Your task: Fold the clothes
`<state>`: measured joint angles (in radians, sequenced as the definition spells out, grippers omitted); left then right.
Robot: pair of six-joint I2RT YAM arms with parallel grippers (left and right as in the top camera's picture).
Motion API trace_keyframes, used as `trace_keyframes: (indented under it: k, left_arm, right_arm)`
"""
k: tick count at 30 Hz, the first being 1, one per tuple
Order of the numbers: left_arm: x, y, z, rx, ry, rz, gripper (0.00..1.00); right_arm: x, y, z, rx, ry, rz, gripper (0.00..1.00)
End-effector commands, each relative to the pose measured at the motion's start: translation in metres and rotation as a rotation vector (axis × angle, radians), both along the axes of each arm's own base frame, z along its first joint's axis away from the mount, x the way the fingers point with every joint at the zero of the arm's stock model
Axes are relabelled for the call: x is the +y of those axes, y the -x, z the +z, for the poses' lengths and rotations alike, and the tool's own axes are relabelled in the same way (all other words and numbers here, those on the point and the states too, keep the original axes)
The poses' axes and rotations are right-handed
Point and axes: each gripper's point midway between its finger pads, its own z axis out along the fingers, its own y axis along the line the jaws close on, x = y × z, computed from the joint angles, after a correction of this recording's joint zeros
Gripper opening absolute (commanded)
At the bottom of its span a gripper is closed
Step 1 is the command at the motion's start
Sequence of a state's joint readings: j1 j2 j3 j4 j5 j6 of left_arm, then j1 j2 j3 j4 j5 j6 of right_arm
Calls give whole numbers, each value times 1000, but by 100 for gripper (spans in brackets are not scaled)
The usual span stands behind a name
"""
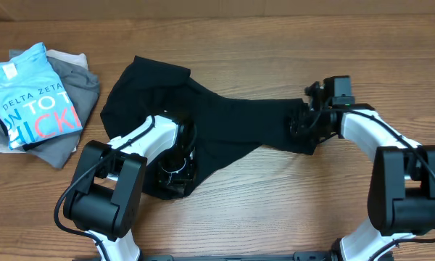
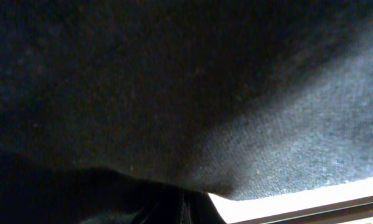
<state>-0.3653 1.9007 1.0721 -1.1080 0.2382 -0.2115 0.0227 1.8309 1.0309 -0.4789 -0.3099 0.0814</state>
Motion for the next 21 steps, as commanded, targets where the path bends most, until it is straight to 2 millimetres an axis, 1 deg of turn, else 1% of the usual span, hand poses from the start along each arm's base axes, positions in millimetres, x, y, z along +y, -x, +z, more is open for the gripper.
trace_keyframes:
  k: [1, 2, 5, 7, 8, 11, 12, 13, 14, 15, 16, 17, 18, 19, 21]
  left_arm:
    - [3, -5, -5, -26, -26, 7, 4]
    - [3, -5, -5, -27, -26, 7, 4]
    - [3, -5, -5, -28, -27, 7, 4]
    - [4, -5, -5, -30, -33, 5, 4]
    - [4, -6, -5, -31, -35, 4, 4]
    - [4, -6, -5, -34, -34, 4, 4]
    - [4, -7, -5, -36, -34, 4, 4]
    - [4, -7, -6, -38, -33, 4, 4]
    - [4, -8, -6, -41, -32, 5, 4]
    - [3, -9, -6, -43, -34, 12, 4]
    - [3, -9, -6, -43, -34, 14, 4]
    - [3, -9, -6, -42, -36, 19, 4]
    - [3, -8, -6, -41, -37, 22, 4]
    - [3, -8, -6, -41, -37, 22, 4]
    - [3, -8, -6, -41, -38, 22, 4]
  right_arm:
    - [-5, -1, -5, 10, 32, -23, 7]
    - [-7, -2, -4, 12, 36, -43, 4]
    - [-12, -9, 3, -5, 25, -76, 4]
    - [-16, -23, 20, -41, 16, -107, 4]
    - [-17, -31, 30, -69, 12, -111, 4]
    - [-22, -68, 74, -204, 10, -121, 4]
    - [-23, -81, 88, -259, 7, -123, 4]
    - [-24, -98, 107, -340, 6, -125, 4]
    - [-24, -113, 123, -414, 6, -128, 6]
    - [-25, -129, 143, -508, 1, -128, 15]
    - [-25, -139, 157, -580, -2, -127, 15]
    - [-24, -147, 169, -642, -6, -127, 21]
    - [-26, -151, 173, -664, -3, -136, 38]
    - [-32, -153, 173, -663, 10, -180, 70]
    - [-37, -148, 164, -623, 37, -198, 81]
